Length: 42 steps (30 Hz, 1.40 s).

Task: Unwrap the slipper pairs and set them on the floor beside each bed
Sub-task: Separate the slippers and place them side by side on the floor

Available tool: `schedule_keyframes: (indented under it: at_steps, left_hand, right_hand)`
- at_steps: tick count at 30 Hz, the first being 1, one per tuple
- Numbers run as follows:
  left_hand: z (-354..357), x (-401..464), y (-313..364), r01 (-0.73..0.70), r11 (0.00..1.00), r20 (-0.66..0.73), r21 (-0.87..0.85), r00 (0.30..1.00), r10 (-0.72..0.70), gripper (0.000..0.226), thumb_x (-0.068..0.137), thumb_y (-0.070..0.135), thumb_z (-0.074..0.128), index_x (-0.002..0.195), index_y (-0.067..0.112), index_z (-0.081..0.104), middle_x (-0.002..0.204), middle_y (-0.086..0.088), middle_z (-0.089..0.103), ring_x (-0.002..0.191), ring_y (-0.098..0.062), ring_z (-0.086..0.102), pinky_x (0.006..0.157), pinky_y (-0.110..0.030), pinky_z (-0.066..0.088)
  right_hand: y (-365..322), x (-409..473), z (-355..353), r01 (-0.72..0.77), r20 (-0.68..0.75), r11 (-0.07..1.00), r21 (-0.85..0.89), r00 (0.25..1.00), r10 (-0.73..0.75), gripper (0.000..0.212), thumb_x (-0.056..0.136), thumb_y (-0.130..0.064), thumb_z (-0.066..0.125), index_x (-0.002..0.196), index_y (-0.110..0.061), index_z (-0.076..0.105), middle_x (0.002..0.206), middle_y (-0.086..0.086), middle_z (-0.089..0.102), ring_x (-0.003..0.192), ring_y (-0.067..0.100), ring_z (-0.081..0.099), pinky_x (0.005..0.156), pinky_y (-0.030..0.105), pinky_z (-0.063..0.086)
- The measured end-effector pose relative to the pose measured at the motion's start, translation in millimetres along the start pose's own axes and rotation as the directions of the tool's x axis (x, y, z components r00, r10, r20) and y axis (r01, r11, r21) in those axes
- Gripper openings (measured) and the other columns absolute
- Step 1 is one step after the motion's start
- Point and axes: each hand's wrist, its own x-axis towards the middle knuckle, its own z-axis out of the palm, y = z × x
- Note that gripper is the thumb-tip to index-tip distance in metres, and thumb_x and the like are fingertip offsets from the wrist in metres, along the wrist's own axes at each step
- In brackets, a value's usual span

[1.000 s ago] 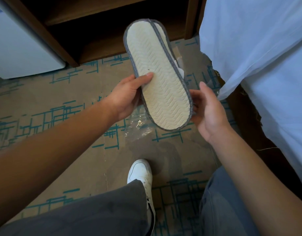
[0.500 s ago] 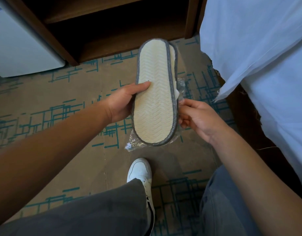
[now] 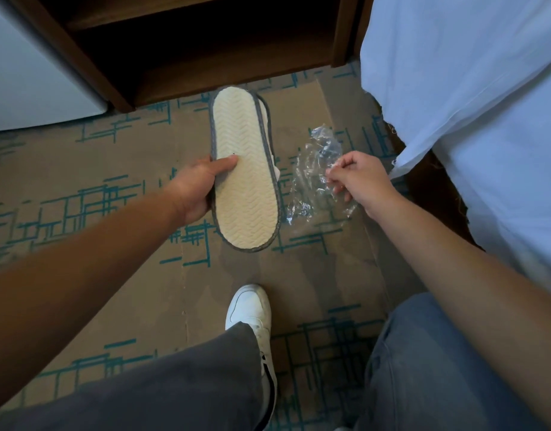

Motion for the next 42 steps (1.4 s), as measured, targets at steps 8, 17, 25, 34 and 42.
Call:
schedule_keyframes:
  at_steps: [8,17,25,34,42]
  left_hand:
    - [5,1,-14,0.005,0.998,-0.022,0.061,1.0,-0.004,0.03,0.1,0.023,0.061,0.128,0.013,0.063,0.114,-0.003,0.075,0.103,-0.021,0.072,0.083,-0.031,0.059]
    - [-5,6,-20,0.025,0.997,-0.051,0.067,0.998,-0.022,0.036,0.1,0.024,0.061,0.134,0.012,0.061,0.121,-0.004,0.075,0.107,-0.02,0.072,0.085,-0.031,0.058]
    - [-1,5,-10,0.002,0.999,-0.082,0.048,0.997,0.002,0.035,0.101,0.024,0.059,0.133,0.011,0.06,0.121,-0.004,0.073,0.107,-0.019,0.071,0.086,-0.032,0.058]
    - [12,-3,32,-0.087,0.979,-0.007,0.182,0.996,0.09,0.04,0.101,0.023,0.06,0.14,0.016,0.054,0.117,-0.003,0.073,0.09,-0.01,0.074,0.071,-0.026,0.061]
    - [12,-43,60,-0.147,0.864,-0.073,0.481,0.976,0.207,0.076,0.089,0.039,0.074,0.151,0.042,0.031,0.119,0.001,0.073,0.101,-0.02,0.074,0.094,-0.045,0.059]
  right_hand:
    - [12,47,27,-0.148,-0.066,0.978,0.148,0.985,0.159,0.011,0.09,-0.024,0.075,0.088,-0.016,0.066,0.088,0.004,0.076,0.06,0.012,0.066,0.043,0.021,0.048]
    - [23,68,43,-0.247,-0.1,0.946,0.21,0.957,0.272,0.026,0.098,-0.04,0.06,0.114,-0.019,0.058,0.106,0.001,0.067,0.068,0.017,0.074,0.04,0.024,0.047]
    - [-8,34,53,-0.177,0.106,0.955,0.24,0.982,0.155,0.031,0.097,-0.043,0.059,0.112,-0.017,0.063,0.104,0.004,0.072,0.084,0.019,0.075,0.067,0.037,0.064]
    - [-49,-24,45,-0.122,0.477,0.952,0.282,0.878,-0.029,0.036,0.092,-0.031,0.071,0.122,-0.011,0.068,0.101,0.003,0.077,0.076,0.016,0.071,0.06,0.031,0.056]
    - [-78,-48,31,-0.019,0.448,0.945,0.326,0.884,-0.137,0.032,0.083,-0.021,0.076,0.111,-0.007,0.067,0.072,-0.003,0.073,0.057,0.009,0.065,0.054,0.03,0.051]
